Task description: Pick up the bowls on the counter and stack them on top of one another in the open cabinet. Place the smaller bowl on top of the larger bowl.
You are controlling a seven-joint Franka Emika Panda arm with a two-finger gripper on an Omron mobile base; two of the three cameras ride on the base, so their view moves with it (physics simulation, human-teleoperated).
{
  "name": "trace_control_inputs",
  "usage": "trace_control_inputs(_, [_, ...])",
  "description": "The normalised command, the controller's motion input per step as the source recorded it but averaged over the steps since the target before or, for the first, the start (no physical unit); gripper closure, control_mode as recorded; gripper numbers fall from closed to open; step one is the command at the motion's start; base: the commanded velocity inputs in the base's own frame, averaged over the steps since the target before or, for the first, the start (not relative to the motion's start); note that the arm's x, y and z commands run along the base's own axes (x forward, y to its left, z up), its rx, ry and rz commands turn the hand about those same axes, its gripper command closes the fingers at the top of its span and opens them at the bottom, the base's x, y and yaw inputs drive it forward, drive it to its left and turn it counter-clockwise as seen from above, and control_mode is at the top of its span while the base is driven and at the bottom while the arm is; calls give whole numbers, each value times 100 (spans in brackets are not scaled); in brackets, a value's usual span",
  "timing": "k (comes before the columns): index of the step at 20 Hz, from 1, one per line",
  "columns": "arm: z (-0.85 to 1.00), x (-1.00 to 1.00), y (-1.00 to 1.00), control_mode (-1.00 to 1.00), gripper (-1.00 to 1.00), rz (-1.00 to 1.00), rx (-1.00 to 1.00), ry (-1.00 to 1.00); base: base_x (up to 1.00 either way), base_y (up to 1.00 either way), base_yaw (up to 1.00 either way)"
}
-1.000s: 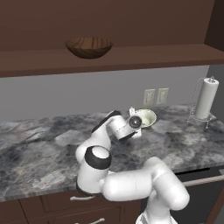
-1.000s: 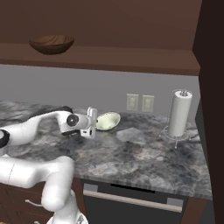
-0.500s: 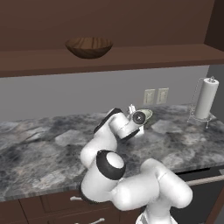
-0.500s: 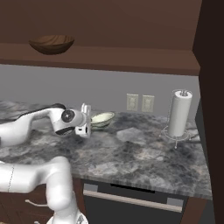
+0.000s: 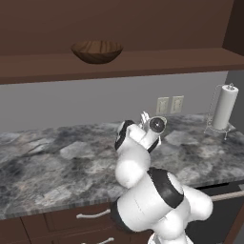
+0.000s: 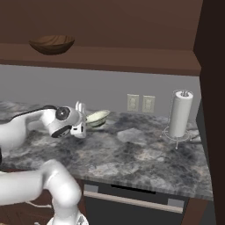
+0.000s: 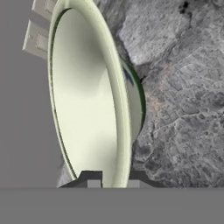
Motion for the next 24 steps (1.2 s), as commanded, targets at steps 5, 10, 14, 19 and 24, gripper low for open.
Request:
trace_control_inputs(5, [46,-52,8,-100,100,3,3,2,0,0,0])
trace_control_inputs(10, [46,-49,11,-100,100,2,5,5,0,0,0])
trace_control_inputs(14, [46,-46,11,-100,100,3,4,6,0,0,0])
trace_control_inputs(19, [46,-48,8,-100,100,4,3,7,0,0,0])
trace_control_inputs(24, [39,-54,2,-100,100,4,3,4,0,0,0])
